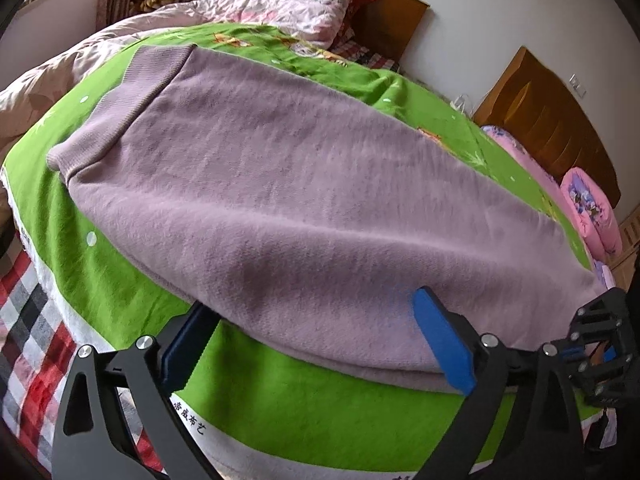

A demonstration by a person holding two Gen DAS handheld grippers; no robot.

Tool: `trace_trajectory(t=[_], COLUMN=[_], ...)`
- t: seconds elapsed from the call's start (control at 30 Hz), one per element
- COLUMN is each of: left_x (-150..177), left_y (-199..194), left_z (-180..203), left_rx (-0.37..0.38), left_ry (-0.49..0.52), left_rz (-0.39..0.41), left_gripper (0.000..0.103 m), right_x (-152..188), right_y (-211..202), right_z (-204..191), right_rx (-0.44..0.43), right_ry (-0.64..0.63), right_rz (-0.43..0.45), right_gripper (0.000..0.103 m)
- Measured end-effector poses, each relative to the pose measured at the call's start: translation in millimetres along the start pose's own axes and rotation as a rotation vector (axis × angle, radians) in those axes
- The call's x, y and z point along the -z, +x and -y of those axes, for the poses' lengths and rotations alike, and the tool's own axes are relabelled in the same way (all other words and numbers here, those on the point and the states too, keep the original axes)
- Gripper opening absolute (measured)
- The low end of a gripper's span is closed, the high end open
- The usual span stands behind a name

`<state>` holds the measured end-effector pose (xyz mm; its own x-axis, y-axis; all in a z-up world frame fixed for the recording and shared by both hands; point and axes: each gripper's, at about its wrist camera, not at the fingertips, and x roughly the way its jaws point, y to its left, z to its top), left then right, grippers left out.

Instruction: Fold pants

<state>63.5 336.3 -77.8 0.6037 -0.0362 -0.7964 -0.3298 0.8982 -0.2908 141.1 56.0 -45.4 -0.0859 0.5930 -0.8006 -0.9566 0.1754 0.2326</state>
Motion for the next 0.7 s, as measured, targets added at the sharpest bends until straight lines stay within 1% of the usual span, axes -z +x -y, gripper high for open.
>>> trace_trajectory(t=[0.03,0.1,0.17,0.2,0.23,0.27,0.3,0.33,0.4,0.43,0.47,0.5,0.53,0.57,0.6,0.63,0.7], left_x=[-1.4,-3.5,-1.4,0.9,3.4,5.5,5.4,4.6,1.1,-2.1,-4.2,-7.7,-11.2,-13.2,-14.7,-14.7,-12.6], left_y=[-4.1,-15.4,-17.3,-14.3,-11.1,-8.0,-8.2,-9.8,-18.5,-25.5,-29.9,-35.1,-39.0,-38.5,-33.0,-26.4,-9.0], left_z=[0.9,0.3,-6.9,-11.3,-14.6,-21.5,-24.3,-23.7,-10.0,1.3,8.6,18.6,31.6,40.7,53.0,61.1,70.0], left_rx=[-0.002,-0.011,-0.054,-0.076,-0.089,-0.061,-0.048,-0.061,-0.174,-0.252,-0.262,-0.237,-0.183,-0.157,-0.145,-0.14,-0.125], left_ry=[-0.003,-0.008,-0.024,-0.027,-0.033,-0.061,-0.083,-0.085,-0.025,0.017,0.041,0.065,0.095,0.122,0.167,0.201,0.237], left_rz=[0.002,0.01,-0.009,-0.025,-0.038,-0.046,-0.048,-0.044,-0.001,0.041,0.068,0.097,0.124,0.131,0.13,0.122,0.09], left_gripper=[0.092,0.092,0.092,0.092,0.094,0.094,0.094,0.094,0.093,0.09,0.09,0.09,0.09,0.09,0.09,0.09,0.09], right_x=[-3.7,-8.4,-5.5,-1.8,3.9,8.6,13.2,14.1,10.9,9.9,9.5,9.1,8.1,7.4,9.1,13.7,28.1], right_y=[-9.3,-26.3,-33.4,-29.2,-18.9,-8.8,3.8,6.9,7.6,6.7,3.8,-1.5,-11.0,-20.6,-30.2,-41.3,-56.0], right_z=[-0.1,-3.9,-8.2,-9.7,-9.4,-8.6,-9.3,-11.0,-10.1,-12.9,-15.6,-16.0,-15.1,-11.5,-6.4,-0.4,14.1], right_rx=[-0.008,0.004,-0.018,-0.013,-0.009,-0.007,0.0,-0.001,-0.001,0.016,0.023,0.019,0.004,-0.008,-0.015,-0.002,0.038], right_ry=[0.005,-0.013,-0.019,-0.024,-0.022,-0.019,-0.024,-0.025,0.003,-0.007,-0.015,-0.011,0.012,0.041,0.067,0.101,0.176], right_rz=[0.016,0.043,0.046,0.03,0.0,-0.022,-0.047,-0.035,-0.028,-0.032,-0.028,-0.017,0.012,0.047,0.077,0.107,0.132], right_gripper=[0.005,0.005,0.005,0.005,0.005,0.005,0.005,0.006,0.006,0.006,0.006,0.006,0.006,0.006,0.006,0.006,0.006])
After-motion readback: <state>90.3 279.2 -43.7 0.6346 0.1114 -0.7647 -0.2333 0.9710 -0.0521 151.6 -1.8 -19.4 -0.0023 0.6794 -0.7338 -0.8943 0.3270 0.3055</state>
